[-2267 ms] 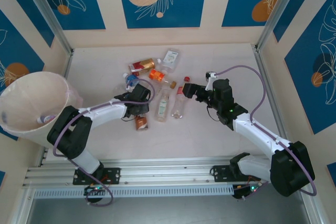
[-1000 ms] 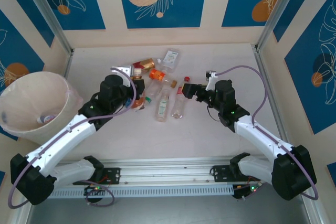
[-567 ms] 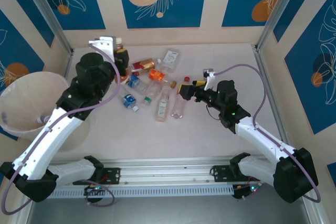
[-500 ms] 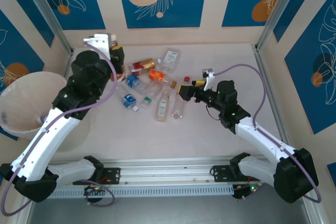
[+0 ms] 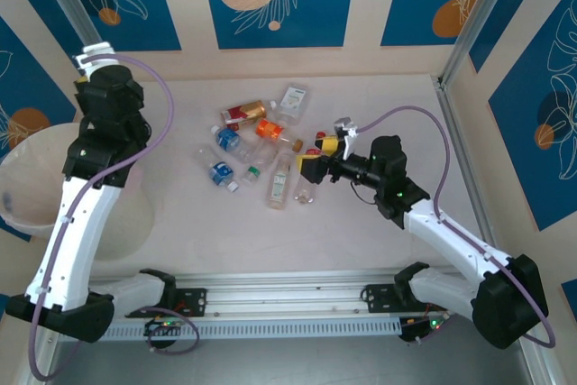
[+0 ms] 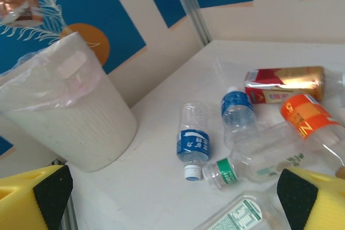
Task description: Put the plastic bottles in the bin
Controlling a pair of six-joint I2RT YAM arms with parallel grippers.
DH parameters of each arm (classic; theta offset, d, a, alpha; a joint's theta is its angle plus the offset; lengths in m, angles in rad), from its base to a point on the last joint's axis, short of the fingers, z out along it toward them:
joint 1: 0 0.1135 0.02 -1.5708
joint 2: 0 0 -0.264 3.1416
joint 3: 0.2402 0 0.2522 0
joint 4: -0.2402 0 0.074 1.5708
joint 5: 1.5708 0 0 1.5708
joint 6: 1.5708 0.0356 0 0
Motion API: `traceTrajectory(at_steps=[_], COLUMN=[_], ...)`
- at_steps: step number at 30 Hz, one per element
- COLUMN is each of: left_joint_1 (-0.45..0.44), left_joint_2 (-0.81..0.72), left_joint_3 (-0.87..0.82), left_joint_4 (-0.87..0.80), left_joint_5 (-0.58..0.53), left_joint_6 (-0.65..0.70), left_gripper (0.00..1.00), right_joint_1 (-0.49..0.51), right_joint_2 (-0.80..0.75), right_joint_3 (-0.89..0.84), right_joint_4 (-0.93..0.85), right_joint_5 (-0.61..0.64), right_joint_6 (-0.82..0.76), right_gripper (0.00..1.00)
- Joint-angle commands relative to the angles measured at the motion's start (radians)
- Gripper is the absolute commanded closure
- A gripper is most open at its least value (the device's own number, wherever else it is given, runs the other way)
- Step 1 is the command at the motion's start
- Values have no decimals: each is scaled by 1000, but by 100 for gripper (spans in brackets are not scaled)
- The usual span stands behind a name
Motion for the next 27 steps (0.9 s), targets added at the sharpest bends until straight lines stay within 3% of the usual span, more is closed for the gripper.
traceTrajectory(at_steps=[1, 5, 14, 22, 23, 24, 25, 26, 27], left_joint_1=[76, 197, 620, 824, 833, 834, 834, 833, 829], left_joint_2=[-31, -87, -161, -91, -82, -77, -74, -71, -69], left_joint_3=[-9, -53, -278, -393, -387, -377, -362, -340, -319], left_joint_4=[-14, 42, 104, 175, 158, 140, 112, 75, 41], left_joint_5=[-37, -49, 38, 156, 165, 182, 221, 264, 295], left_joint_6=[14, 57, -31, -85, -102, -110, -121, -145, -167], left_gripper=[100, 100, 100, 100, 97, 78, 47, 28, 19], right_joint_1=[13, 19, 29, 37, 38, 38, 39, 39, 40], right_joint_2=[4, 26, 77, 83, 80, 78, 75, 73, 72], right_joint_3=[52, 62, 76, 87, 87, 85, 82, 79, 76], right_joint_4=[-22, -16, -1, -3, -6, -7, -7, -7, -5], right_joint_5=[-42, -45, -62, -76, -74, -71, -66, -60, -56], right_joint_6=[-66, -73, -80, -83, -84, -85, -86, -86, -84], right_gripper=[0, 0, 1, 0, 0, 1, 0, 0, 0])
